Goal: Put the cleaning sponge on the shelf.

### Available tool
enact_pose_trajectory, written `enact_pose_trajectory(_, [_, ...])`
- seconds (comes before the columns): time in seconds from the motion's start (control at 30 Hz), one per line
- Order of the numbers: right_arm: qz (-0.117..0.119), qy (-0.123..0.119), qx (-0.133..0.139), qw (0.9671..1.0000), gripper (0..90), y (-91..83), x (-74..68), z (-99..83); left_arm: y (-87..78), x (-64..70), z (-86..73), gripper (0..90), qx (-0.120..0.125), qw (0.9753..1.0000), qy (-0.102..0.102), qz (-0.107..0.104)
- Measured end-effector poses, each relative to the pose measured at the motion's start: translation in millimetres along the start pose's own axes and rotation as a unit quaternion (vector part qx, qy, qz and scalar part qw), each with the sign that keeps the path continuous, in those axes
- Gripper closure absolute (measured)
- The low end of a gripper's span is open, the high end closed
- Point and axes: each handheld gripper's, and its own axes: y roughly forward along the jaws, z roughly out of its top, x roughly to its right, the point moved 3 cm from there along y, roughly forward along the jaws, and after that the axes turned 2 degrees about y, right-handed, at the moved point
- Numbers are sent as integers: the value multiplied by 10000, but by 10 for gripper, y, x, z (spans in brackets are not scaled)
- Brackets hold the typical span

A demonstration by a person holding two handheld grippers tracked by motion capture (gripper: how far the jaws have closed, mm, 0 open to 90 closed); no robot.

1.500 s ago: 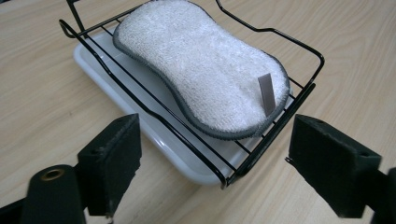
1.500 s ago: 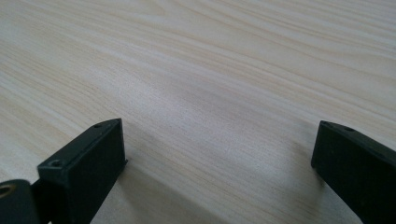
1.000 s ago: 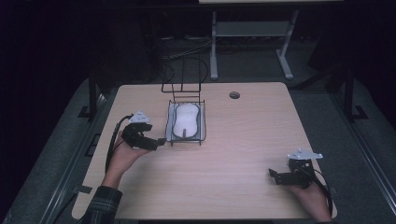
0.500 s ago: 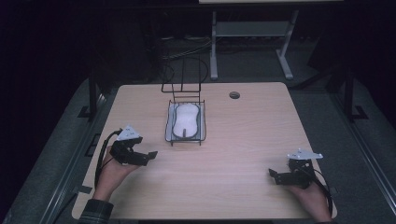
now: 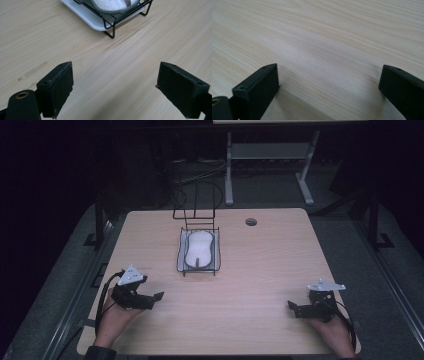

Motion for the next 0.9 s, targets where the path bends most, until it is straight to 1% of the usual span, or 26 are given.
enact_pose_trajectory(0.1, [-1, -1, 0, 10000, 24, 0, 0, 0, -37, 15, -96, 129, 24, 9999, -83, 70])
enact_pose_trajectory(0.23, [-1, 0, 1, 10000, 24, 0, 0, 0, -75, 28, -239, 129, 1, 9998, -169, 108])
enact_pose_trajectory(0.33, [0, 0, 0, 10000, 24, 0, 0, 0, -97, 30, -336, 130, -67, 9997, -183, 143])
enact_pose_trajectory(0.37, [0, 0, 0, 10000, 24, 0, 0, 0, -97, 30, -336, 129, -67, 9997, -183, 143])
enact_pose_trajectory(0.4, [-1, 0, 1, 10000, 24, 0, 0, 0, -107, 30, -393, 130, -109, 9995, -203, 198])
enact_pose_trajectory(0.47, [-1, 0, 1, 10000, 24, 0, 0, 0, -113, 27, -443, 130, -140, 9994, -216, 216])
enact_pose_trajectory(0.57, [0, 0, 1, 10000, 24, 0, 0, 0, -110, 17, -511, 130, -213, 9991, -232, 291])
enact_pose_trajectory(0.77, [-3, 8, -2, 10000, 24, 0, -1, 0, -83, -20, -619, 130, -388, 9983, -273, 350])
enact_pose_trajectory(0.9, [0, 1, 1, 10000, 24, 0, 0, 0, -51, -59, -673, 129, -479, 9975, -301, 426])
